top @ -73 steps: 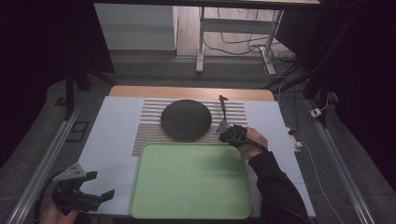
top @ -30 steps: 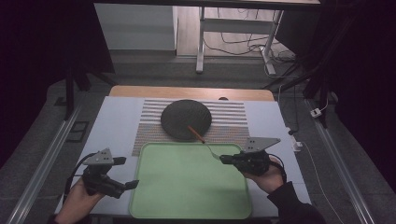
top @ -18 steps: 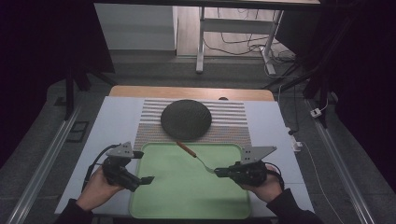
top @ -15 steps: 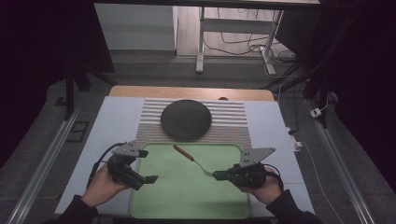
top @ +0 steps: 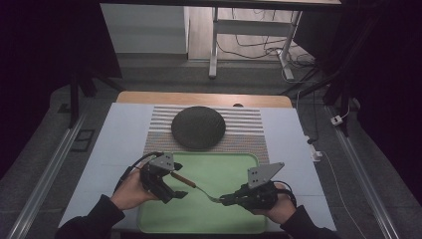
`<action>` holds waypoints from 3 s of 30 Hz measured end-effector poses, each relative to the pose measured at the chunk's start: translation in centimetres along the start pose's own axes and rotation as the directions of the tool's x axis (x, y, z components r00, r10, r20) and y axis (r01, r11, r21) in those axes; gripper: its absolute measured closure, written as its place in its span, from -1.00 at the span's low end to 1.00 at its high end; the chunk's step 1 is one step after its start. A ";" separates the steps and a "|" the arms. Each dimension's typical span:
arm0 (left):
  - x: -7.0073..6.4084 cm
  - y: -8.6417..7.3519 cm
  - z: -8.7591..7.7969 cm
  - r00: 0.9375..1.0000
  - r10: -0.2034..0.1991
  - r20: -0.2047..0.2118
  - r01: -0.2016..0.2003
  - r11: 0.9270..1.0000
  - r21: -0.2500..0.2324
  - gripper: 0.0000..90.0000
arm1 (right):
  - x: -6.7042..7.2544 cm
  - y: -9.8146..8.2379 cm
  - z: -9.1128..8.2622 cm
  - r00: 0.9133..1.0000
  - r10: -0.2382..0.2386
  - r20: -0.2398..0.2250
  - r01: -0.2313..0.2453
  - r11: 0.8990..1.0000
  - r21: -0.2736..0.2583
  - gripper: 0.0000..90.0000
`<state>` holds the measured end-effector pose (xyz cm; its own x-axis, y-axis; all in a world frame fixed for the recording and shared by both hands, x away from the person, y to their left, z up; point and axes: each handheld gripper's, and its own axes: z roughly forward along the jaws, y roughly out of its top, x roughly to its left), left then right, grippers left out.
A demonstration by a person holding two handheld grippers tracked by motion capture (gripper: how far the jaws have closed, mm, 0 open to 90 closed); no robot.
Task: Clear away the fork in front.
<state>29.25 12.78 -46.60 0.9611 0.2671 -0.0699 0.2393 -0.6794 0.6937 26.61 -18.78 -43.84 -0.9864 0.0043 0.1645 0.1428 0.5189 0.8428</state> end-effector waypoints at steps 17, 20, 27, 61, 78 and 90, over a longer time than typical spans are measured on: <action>-1.0 0.7 0.6 0.962 0.201 0.184 -0.211 0.977 0.037 0.54 | 0.3 0.2 0.8 0.994 -0.048 -0.098 0.053 0.998 0.043 1.00; -1.2 0.8 0.8 0.953 0.227 0.199 -0.241 0.969 0.050 0.60 | 0.2 0.1 0.8 0.993 -0.044 -0.112 0.049 0.998 0.043 1.00; -2.0 0.7 1.2 0.929 0.297 0.222 -0.322 0.943 0.084 0.75 | -0.5 -0.5 0.7 0.995 -0.036 -0.090 0.041 0.998 0.052 0.92; -1.2 -1.4 -0.4 0.936 -0.331 -0.120 0.348 0.921 0.173 0.78 | 1.6 -3.9 -4.3 0.807 0.162 0.567 -0.211 0.977 0.023 -0.43; -0.2 -4.0 0.3 0.706 -0.595 -0.384 0.674 0.731 0.107 0.77 | 2.8 -5.4 -6.1 0.741 0.178 0.648 -0.243 0.970 0.012 -0.53; 1.2 -4.9 0.6 0.690 -0.616 -0.380 0.692 0.715 0.099 0.67 | 2.8 -5.8 -6.2 0.734 0.185 0.653 -0.263 0.965 0.022 -0.55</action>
<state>29.30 15.94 -50.52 0.4637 0.8624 -0.2031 0.8500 -0.3684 0.3766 23.49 -27.10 -45.10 -0.7511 0.6576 -0.0583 0.3951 0.5185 0.7583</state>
